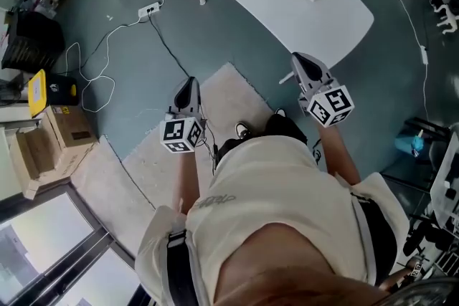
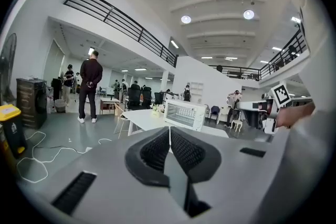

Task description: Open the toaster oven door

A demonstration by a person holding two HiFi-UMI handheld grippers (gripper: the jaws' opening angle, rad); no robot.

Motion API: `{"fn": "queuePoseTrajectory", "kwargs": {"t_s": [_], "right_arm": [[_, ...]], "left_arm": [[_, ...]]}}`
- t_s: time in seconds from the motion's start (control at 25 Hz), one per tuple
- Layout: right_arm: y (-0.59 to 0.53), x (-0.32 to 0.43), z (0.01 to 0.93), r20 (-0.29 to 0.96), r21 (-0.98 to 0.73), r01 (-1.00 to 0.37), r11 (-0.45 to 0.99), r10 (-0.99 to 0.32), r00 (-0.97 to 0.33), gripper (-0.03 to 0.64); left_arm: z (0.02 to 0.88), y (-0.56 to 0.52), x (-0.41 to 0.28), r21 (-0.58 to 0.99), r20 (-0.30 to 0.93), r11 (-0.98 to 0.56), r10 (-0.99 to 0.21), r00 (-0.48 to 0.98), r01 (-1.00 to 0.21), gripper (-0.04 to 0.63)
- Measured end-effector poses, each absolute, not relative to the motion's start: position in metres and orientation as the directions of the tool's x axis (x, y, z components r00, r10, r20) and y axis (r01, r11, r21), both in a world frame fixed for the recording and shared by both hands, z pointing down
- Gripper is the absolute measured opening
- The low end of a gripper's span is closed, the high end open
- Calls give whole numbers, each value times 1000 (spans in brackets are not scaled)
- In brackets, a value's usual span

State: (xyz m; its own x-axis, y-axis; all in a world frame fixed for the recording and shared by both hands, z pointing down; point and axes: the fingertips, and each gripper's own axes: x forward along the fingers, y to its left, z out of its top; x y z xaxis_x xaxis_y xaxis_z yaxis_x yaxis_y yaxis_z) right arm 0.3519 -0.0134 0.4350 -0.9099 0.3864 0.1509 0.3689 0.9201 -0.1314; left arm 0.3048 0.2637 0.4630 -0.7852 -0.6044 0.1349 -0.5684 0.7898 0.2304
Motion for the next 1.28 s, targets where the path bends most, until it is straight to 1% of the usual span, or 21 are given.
{"fn": "queuePoseTrajectory", "kwargs": {"t_s": [0.08, 0.24, 0.4, 0.56, 0.68, 0.96, 1.08, 1.16, 1.28], "right_arm": [[-16, 352, 436, 159, -125, 357, 926, 374, -914, 5], [-29, 353, 452, 219, -134, 327, 936, 349, -911, 5], [-34, 331, 465, 224, -152, 323, 934, 351, -909, 5], [-40, 292, 472, 234, -113, 363, 925, 380, -895, 5], [-50, 257, 481, 232, -127, 384, 915, 403, -885, 5], [-71, 171, 481, 186, -129, 422, 897, 440, -879, 5], [-78, 142, 481, 194, -113, 442, 890, 456, -868, 5], [-84, 123, 479, 193, -72, 439, 895, 445, -875, 5], [-84, 101, 474, 181, -40, 443, 896, 442, -879, 5]], "left_arm": [[471, 271, 300, 243, 151, 795, -597, -788, -556, 25], [476, 271, 290, 283, 137, 797, -584, -800, -534, 25], [480, 265, 270, 296, 152, 801, -577, -802, -520, 25], [482, 251, 237, 284, 189, 818, -560, -807, -501, 25], [478, 237, 201, 251, 208, 829, -551, -808, -500, 25], [461, 201, 122, 199, 207, 837, -545, -813, -510, 25], [450, 189, 99, 211, 191, 841, -536, -823, -499, 25], [446, 184, 86, 216, 181, 845, -527, -830, -489, 25], [448, 188, 74, 209, 190, 858, -507, -841, -470, 25]]}}
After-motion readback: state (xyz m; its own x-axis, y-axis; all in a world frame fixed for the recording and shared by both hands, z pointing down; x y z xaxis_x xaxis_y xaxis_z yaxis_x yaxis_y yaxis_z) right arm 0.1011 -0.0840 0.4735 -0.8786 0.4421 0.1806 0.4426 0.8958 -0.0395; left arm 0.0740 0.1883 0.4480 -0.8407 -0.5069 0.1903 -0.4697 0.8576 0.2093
